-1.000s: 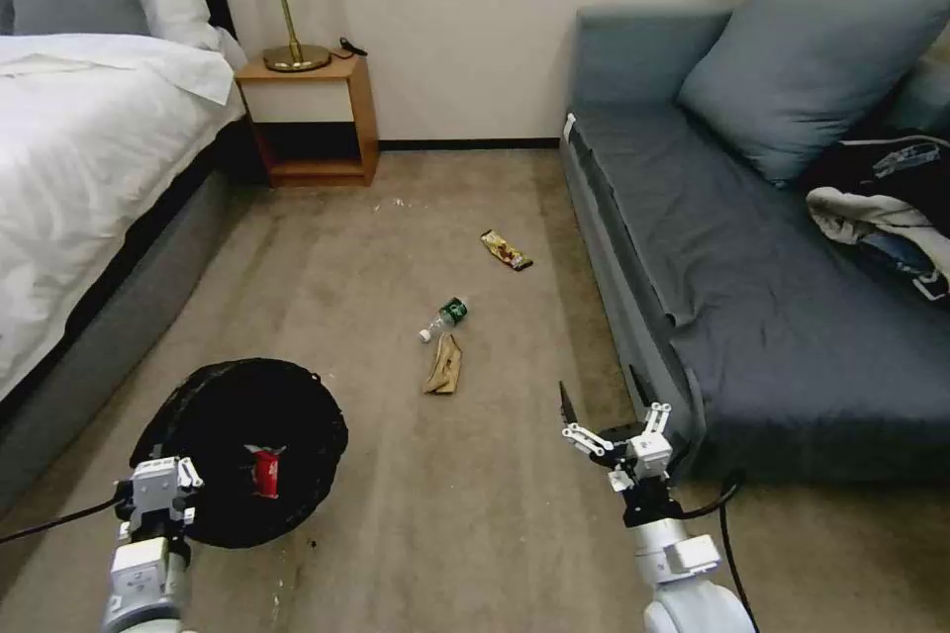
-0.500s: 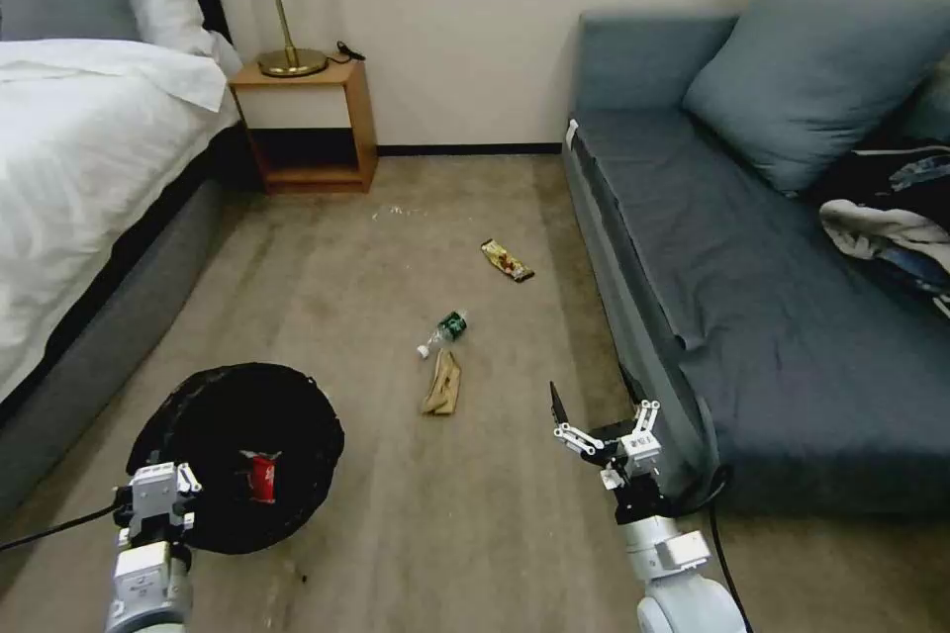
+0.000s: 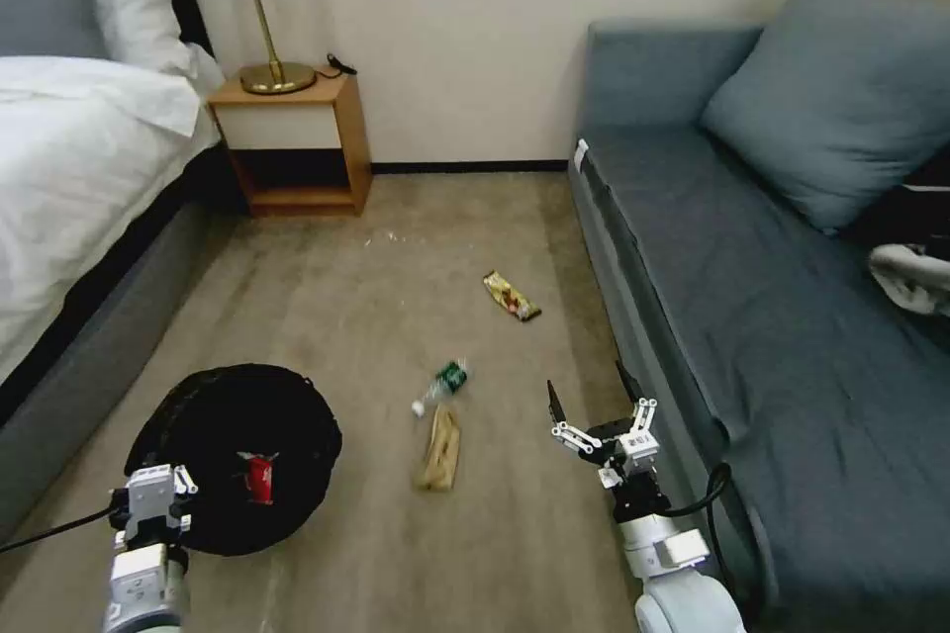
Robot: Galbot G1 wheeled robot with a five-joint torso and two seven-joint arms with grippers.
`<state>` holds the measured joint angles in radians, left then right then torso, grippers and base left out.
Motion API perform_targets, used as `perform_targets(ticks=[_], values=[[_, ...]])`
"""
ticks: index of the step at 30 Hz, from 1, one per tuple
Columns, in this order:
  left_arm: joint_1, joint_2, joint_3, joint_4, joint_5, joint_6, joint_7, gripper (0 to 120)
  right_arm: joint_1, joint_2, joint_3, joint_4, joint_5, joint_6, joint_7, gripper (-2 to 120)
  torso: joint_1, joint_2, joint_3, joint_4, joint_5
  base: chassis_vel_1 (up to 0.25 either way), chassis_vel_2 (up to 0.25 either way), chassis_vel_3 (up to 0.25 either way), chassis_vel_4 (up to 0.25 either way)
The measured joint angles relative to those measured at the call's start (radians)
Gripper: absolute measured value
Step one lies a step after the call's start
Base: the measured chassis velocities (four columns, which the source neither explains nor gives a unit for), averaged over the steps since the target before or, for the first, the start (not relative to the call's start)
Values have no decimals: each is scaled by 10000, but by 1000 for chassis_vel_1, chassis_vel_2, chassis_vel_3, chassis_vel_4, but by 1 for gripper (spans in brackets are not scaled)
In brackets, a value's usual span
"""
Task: Pick up the trash bin, then pick up the garbage on the floor and place it into the trash bin.
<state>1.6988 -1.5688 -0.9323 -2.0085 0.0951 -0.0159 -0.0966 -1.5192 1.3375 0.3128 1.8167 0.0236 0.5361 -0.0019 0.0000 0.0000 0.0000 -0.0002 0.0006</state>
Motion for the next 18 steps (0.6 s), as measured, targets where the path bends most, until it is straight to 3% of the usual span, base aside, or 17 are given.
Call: perform_targets(ticks=[3, 5, 10, 14, 15, 18], values=[[-1, -6, 18, -3, 1, 0, -2, 4, 133, -238, -371, 42, 34, -58, -4, 100, 3, -1, 4, 0, -15, -325, 303, 337, -339], [4, -11, 23, -29, 5, 1, -2, 4, 275, -384, -680, 153, 54, -274, -4, 100, 2, 0, 2, 1, -4, -227, 247, 212, -276], [12, -14, 24, -45, 7, -1, -2, 4, 578, -620, -1337, 302, 180, -1119, 122, 100, 2, -1, 3, 0, -6, -116, 108, 80, -90], [41, 26, -52, -45, -34, -6, -5, 4, 1299, -1359, -2327, 308, 766, -3129, 316, 100, 0, 0, -2, 1, -6, 26, -29, -36, 26], [41, 26, -52, -45, -34, -6, -5, 4, 1299, -1359, -2327, 308, 766, -3129, 316, 100, 0, 0, -2, 1, -6, 58, -71, -72, 45], [52, 21, -64, -47, -53, -37, -16, 4, 2518, -2409, -3614, 307, 2450, -5669, 257, 100, 0, 0, -2, 2, -6, 32, -34, -24, 36]])
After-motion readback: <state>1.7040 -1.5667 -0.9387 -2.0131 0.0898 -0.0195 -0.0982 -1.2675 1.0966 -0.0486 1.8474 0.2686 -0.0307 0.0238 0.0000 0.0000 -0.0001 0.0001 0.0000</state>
